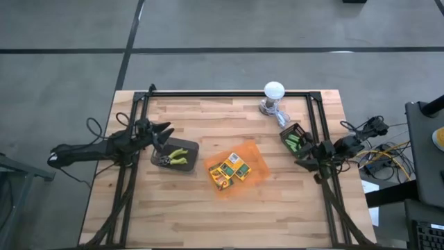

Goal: Pick & Place School Supplies
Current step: Return to Home Position

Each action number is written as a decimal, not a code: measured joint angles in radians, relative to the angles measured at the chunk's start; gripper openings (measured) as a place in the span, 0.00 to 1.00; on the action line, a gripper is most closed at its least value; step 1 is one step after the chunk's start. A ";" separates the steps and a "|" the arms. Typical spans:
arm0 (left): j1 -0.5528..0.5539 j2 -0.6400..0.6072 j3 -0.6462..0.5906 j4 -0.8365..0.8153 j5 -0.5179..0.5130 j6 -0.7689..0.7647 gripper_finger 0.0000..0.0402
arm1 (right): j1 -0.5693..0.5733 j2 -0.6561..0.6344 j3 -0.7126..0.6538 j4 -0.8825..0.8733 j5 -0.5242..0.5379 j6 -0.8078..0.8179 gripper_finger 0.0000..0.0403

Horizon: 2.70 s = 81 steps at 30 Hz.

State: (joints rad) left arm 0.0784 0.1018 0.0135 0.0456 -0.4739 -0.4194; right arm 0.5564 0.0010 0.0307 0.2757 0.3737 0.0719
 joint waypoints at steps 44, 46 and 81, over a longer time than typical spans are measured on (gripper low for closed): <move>0.000 0.043 -0.003 0.000 0.001 0.090 0.55 | 0.000 0.013 -0.022 0.025 0.019 0.085 0.33; 0.000 0.043 -0.003 0.000 0.001 0.090 0.55 | 0.000 0.013 -0.022 0.025 0.019 0.085 0.33; 0.000 0.043 -0.003 0.000 0.001 0.090 0.55 | 0.000 0.013 -0.021 0.025 0.019 0.085 0.31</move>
State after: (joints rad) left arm 0.0784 0.1450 0.0109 0.0460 -0.4726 -0.3290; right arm 0.5561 0.0139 0.0093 0.3005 0.3931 0.1570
